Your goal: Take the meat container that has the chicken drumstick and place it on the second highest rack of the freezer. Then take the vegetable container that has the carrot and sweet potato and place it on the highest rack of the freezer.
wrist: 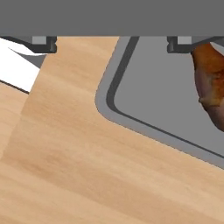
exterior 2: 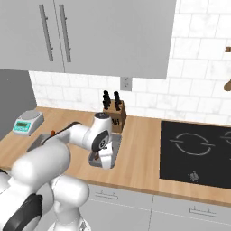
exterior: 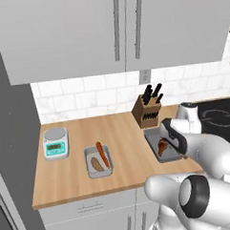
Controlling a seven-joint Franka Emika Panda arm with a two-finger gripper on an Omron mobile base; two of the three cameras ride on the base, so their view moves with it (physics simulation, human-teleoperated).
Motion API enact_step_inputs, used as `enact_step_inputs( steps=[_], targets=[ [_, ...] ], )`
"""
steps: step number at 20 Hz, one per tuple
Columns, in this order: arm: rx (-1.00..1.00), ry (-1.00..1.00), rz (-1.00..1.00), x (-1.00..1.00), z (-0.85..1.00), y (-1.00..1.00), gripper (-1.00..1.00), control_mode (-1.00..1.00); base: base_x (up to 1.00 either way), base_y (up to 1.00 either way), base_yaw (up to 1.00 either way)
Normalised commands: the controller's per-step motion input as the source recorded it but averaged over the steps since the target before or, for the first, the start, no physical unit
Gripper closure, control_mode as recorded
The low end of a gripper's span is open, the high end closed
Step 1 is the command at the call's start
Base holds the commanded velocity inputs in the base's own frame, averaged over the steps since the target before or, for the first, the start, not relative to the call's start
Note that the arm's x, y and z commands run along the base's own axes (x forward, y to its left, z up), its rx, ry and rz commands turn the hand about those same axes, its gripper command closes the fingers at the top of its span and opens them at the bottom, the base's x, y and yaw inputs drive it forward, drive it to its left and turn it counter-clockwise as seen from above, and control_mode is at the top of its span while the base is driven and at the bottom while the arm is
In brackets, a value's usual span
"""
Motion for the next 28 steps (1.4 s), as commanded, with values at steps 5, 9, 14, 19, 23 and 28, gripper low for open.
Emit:
enact_step_inputs(
  steps=[5, 9, 14, 19, 23, 28],
  targets=[
    [0.00, 0.01, 0.00, 0.00, -0.22, 0.00, -1.00, -1.00, 0.00, 0.00, 0.00],
    [0.00, 0.00, 0.00, 0.01, -0.22, 0.00, -1.00, -1.00, 0.00, 0.00, 0.00],
    [0.00, 0.00, 0.00, 0.16, -0.14, 0.00, -1.00, -1.00, 0.00, 0.00, 0.00],
    [0.00, 0.00, 0.00, 0.13, -0.14, 0.00, -1.00, -1.00, 0.00, 0.00, 0.00],
    [0.00, 0.00, 0.00, 0.00, -0.16, 0.00, -1.00, -1.00, 0.00, 0.00, 0.00],
    [0.00, 0.00, 0.00, 0.00, -0.17, 0.00, 1.00, -1.00, 0.00, 0.00, 0.00]
  ],
)
